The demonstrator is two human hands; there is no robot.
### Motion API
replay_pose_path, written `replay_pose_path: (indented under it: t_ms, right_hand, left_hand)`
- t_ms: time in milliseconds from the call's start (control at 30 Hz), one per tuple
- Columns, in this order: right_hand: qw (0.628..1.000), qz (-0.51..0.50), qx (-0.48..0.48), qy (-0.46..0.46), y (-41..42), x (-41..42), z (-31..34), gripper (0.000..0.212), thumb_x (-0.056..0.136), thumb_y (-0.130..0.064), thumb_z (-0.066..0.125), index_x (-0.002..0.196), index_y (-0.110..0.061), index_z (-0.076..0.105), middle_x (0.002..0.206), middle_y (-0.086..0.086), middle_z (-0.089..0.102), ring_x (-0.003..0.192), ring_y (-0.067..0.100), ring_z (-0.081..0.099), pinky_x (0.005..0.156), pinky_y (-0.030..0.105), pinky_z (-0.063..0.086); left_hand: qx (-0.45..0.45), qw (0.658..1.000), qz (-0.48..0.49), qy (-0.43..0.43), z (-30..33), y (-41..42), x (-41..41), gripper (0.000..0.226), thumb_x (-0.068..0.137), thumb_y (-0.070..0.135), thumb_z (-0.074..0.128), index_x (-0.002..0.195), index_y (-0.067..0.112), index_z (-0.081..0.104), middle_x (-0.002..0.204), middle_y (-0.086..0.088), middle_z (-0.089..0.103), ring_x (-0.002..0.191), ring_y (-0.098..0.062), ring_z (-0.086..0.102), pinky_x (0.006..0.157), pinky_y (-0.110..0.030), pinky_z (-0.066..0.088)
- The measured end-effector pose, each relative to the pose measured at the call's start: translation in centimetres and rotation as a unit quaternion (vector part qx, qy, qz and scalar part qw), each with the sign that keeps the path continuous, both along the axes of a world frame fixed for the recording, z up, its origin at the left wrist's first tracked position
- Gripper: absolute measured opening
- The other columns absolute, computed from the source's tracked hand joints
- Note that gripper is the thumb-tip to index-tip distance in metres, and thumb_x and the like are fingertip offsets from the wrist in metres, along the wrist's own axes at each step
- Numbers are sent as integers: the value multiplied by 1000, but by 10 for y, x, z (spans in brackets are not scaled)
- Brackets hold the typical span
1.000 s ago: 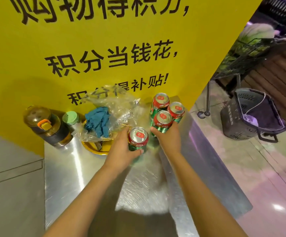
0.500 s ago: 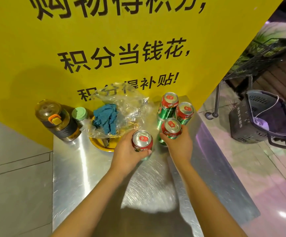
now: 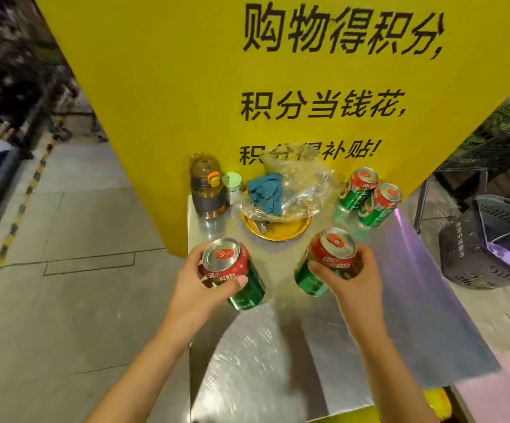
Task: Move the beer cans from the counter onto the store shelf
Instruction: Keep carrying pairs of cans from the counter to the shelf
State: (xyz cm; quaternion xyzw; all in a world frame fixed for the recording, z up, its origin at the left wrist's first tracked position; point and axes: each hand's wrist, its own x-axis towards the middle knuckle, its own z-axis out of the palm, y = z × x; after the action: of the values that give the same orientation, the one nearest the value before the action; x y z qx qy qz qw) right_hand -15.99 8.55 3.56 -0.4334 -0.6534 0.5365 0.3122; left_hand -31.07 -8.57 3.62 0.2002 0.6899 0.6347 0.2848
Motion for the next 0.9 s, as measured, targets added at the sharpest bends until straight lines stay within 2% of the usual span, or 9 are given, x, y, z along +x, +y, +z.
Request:
replay_pose_path:
  t_ms: [133, 267, 367, 433, 500, 567, 700, 900]
  right_hand:
    - [997, 68, -17, 28, -86, -25, 18, 52, 60, -1, 85, 95, -25, 55, 96, -3, 65, 77, -8, 62, 66, 8, 48]
    - [988, 148, -40, 37, -182, -59, 32, 57, 47, -26, 83, 98, -25, 58, 95, -7, 67, 82, -6, 63, 65, 9, 48]
    - [974, 211, -68, 42, -251, -93, 31, 60, 46, -21, 82, 101, -27, 59, 95, -8, 67, 81, -5, 64, 63, 9, 49]
    - [963, 259, -70, 28, -297, -119, 25, 66, 47, -16, 87, 104, -28, 57, 98, -9, 67, 86, 0, 65, 66, 10, 50]
    - [947, 313, -69, 15, -342, -143, 22, 69, 52, -8, 91, 108, -27, 55, 103, -11, 64, 93, 4, 62, 69, 11, 50]
    - [927, 368, -76, 6, -389, -164, 23, 64, 58, -8, 87, 107, -33, 54, 106, -13, 63, 99, 3, 59, 75, 15, 48]
    - [878, 472, -83, -3, -469, -199, 32, 58, 60, -12, 85, 102, -37, 53, 103, -17, 61, 91, -8, 58, 72, 13, 42]
    - [828, 556, -68, -11, -546, -250, 40, 60, 60, -11, 85, 108, -31, 54, 108, -14, 61, 101, 0, 55, 77, 18, 42]
  left_hand:
    - [9, 999, 44, 6, 21, -102, -16, 73, 42, 43, 77, 110, 26, 58, 101, 4, 66, 87, 1, 63, 67, -10, 49]
    - [0, 994, 111, 22, 35, -214, -33, 68, 44, 40, 88, 104, 34, 56, 96, 10, 66, 84, 8, 61, 65, -7, 47]
    - [-24, 982, 187, 25, 35, -302, -46, 68, 39, 43, 80, 103, 36, 56, 96, 10, 66, 84, 7, 62, 63, -9, 48]
    - [-45, 971, 233, 26, 36, -360, -51, 71, 42, 41, 85, 106, 37, 56, 101, 9, 65, 88, 5, 61, 66, -14, 49]
    - [-53, 955, 291, 24, 38, -413, -51, 68, 47, 37, 90, 106, 37, 55, 103, 12, 63, 90, 1, 61, 72, -18, 48]
    - [-48, 935, 350, 25, 43, -461, -46, 59, 53, 32, 85, 104, 36, 55, 104, 12, 62, 93, -2, 60, 72, -20, 46]
    - [-64, 890, 451, 37, 47, -538, -36, 50, 64, 15, 80, 97, 40, 51, 101, 16, 59, 92, 2, 54, 69, -20, 43]
    - [-65, 841, 536, 33, 52, -605, -42, 60, 54, 33, 88, 97, 45, 48, 102, 20, 55, 92, 3, 52, 73, -21, 45]
